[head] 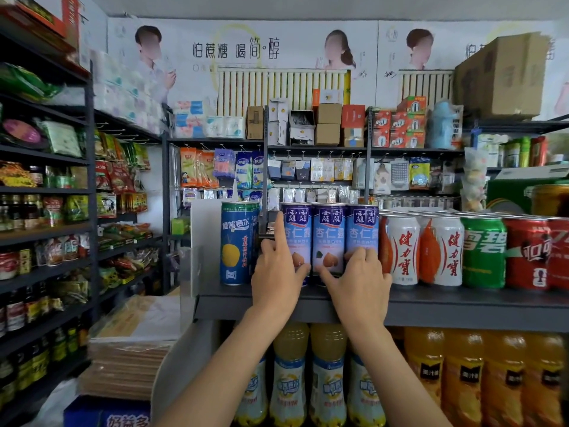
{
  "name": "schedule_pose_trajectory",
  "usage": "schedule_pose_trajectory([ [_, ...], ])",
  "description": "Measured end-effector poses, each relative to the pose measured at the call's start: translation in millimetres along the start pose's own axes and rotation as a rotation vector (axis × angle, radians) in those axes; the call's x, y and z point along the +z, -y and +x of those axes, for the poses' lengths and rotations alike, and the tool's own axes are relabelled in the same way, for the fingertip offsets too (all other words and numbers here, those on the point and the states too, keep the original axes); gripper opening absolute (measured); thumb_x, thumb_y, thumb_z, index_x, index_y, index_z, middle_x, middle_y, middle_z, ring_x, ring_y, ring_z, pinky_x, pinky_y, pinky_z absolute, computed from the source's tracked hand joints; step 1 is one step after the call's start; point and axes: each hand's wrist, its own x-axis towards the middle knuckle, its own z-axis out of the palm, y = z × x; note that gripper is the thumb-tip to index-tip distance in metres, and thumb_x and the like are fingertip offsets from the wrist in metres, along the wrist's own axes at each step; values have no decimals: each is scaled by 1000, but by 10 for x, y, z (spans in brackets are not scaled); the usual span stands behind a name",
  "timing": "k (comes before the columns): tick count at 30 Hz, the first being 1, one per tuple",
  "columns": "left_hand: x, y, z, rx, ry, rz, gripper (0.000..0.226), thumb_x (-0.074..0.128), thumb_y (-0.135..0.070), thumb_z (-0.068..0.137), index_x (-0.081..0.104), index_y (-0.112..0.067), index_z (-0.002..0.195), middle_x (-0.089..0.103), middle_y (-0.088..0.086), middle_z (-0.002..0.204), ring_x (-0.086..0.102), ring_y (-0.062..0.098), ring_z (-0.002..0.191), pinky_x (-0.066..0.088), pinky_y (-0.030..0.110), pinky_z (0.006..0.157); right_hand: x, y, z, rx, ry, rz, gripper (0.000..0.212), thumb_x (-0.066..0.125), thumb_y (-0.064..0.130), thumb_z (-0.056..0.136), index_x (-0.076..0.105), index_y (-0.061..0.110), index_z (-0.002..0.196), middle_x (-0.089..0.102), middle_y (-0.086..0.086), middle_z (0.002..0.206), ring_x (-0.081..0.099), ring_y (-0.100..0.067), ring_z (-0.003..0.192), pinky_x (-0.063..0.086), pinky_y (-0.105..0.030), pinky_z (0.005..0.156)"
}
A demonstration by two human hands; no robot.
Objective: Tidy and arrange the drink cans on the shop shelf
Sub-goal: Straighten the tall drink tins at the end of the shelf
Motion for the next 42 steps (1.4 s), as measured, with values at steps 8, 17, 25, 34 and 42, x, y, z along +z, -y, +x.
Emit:
schedule_pose_trajectory([
  [8,-336,90,19,102,-258,4,76,58,-29,87,11,-18,146,36,5,139,37,19,125,35,28,98,-181,-48,72,60,-86,179,56,70,51,72,47,13,106,45,-1,105,47,-21,101,38,-37,88],
  [17,-505,282,122,-112,-246,46,86,66,-21,82,9,-19,146,27,14,138,34,32,122,36,37,95,-206,301,100,-102,-182,198,45,74,29,76,47,7,105,44,-12,109,44,-27,97,42,-36,79],
  [25,-529,510,88,-194,30,66,97,65,-21,84,-9,-17,146,38,18,135,44,36,120,40,44,94,155,570,-153,-86,39,-7,48,60,42,85,40,14,119,48,-6,116,45,-27,112,34,-37,88],
  [34,-527,515,22,-222,7,100,93,63,-27,85,-6,-15,146,33,15,137,38,34,124,38,42,95,243,597,-177,-54,42,-51,38,59,40,86,43,17,112,54,-3,112,46,-25,111,32,-39,87],
  [42,-203,42,-183,144,-238,68,66,60,-25,85,28,-11,140,35,13,138,36,30,124,35,37,99,-161,210,-31,65,-73,149,38,62,44,83,50,14,104,52,-5,109,45,-26,108,31,-40,89],
])
